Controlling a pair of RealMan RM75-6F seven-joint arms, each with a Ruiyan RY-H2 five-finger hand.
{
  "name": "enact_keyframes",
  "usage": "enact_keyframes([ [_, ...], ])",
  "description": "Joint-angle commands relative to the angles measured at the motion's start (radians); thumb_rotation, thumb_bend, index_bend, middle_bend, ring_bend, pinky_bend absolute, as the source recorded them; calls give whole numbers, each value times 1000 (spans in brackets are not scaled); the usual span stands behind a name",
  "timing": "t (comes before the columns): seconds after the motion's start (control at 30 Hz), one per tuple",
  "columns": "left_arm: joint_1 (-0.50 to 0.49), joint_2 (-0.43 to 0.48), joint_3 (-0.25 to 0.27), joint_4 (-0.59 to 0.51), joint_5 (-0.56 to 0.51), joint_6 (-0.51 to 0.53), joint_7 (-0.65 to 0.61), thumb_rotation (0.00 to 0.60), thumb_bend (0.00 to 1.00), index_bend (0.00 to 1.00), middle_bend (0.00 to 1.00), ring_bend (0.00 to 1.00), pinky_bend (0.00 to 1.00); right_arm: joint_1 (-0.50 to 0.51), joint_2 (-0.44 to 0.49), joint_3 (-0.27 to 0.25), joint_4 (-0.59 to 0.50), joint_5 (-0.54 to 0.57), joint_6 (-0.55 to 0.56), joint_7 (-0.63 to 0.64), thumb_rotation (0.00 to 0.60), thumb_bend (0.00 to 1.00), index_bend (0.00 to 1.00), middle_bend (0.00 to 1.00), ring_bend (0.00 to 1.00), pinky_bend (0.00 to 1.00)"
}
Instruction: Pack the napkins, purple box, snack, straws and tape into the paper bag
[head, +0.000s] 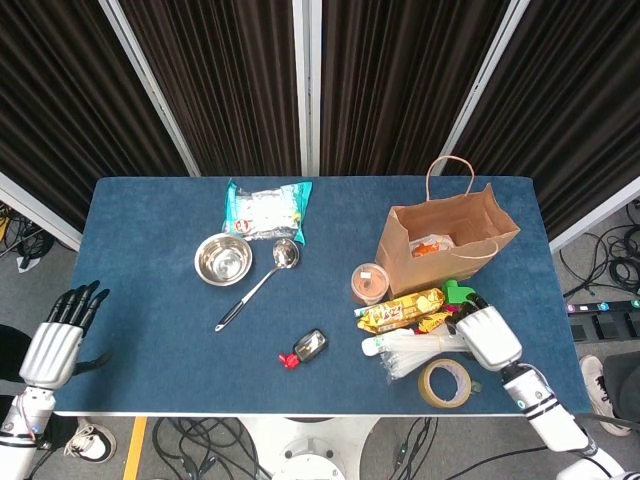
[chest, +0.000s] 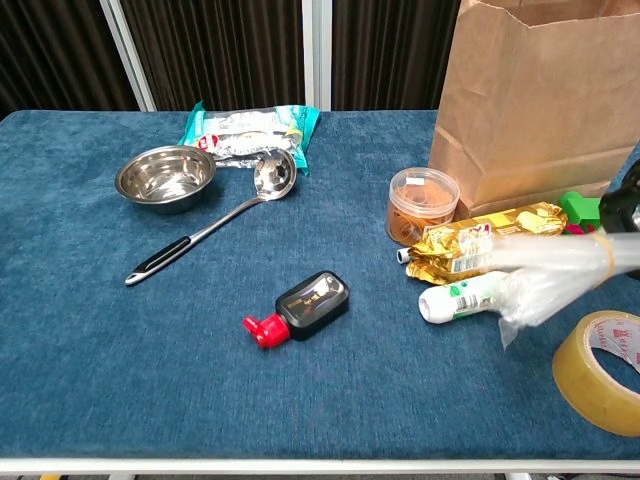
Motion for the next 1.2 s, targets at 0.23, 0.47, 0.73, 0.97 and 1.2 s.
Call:
enact_keyframes([
  [0.23,-2,12,-1,-31,10,13,16,600,156,56,7,0,106,12,222,70,-347,-63,127,72,600,210,605,596,413,272],
  [0.47,-4,23,-2,-53,14,14,28,600,155,56,7,0,106,83,305,155,-594,-48,73,41,600,210,606,596,412,278],
  [0.73,-6,30,-2,-62,14,13,28,600,156,56,7,0,106,179,297,294,-729,90,2,-78,600,210,606,595,410,280],
  [0.97,-4,33,-5,-55,7,13,14,600,155,56,7,0,106,208,261,419,-714,243,74,-230,600,210,605,595,410,280],
  [1.2,-10,31,-11,-54,5,10,6,600,155,56,7,0,106,217,316,483,-613,318,96,-300,600,210,606,595,410,280],
])
